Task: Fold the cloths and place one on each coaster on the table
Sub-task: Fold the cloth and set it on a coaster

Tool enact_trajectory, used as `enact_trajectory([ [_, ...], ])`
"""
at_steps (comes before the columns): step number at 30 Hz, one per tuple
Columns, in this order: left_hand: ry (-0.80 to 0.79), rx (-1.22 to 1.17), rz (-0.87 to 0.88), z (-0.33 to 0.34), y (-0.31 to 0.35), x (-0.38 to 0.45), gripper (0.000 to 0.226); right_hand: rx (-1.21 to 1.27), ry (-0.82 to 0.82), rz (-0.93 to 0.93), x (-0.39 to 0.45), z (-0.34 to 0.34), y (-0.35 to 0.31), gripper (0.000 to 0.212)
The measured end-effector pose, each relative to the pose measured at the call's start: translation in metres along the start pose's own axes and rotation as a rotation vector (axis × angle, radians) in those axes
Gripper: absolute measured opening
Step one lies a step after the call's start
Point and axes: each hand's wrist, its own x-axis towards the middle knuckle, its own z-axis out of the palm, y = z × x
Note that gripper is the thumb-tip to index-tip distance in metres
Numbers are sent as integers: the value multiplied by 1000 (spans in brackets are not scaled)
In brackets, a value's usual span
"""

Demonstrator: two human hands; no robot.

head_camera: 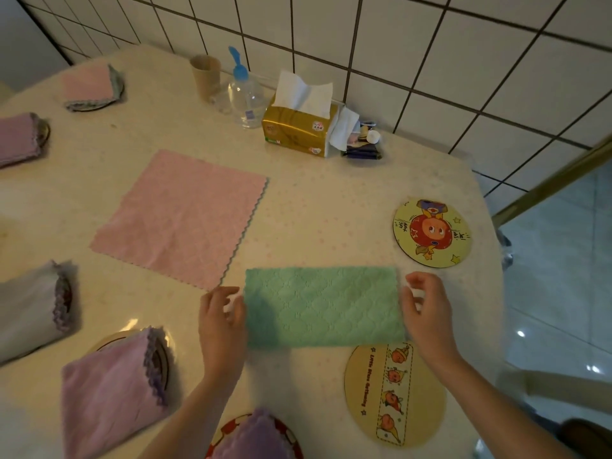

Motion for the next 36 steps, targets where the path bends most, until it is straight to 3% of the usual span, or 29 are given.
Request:
enact_trajectory([
  [2, -109, 201, 412, -4, -12, -19, 23, -170, -79, -232, -21, -5, -3, 23],
  [4, -363, 382, 774, 1, -24, -36, 34, -340, -258, -456, -42, 1, -4, 36],
  [6, -567, 558, 922, 9, -35, -45, 47, -505, -371, -660, -55, 16, 2, 55],
  [9, -666, 674, 886, 6, -42, -42, 57, -699, -501, -683, -60, 19, 19, 98],
  [11, -683, 708, 879, -1, -49, -36, 56, -783, -566, -686, -58, 8, 36, 114],
  [21, -632, 822, 854, -42, -69, -19, 48, -827, -558, -853, -50, -7, 49, 99],
  [31, -597, 824, 775, -31, -68, -29, 47, -814, -562, -844, -43, -14, 31, 105],
  [36, -568, 852, 764, -28, -61, -32, 53, -801, -622, -827, -38, -18, 25, 96],
])
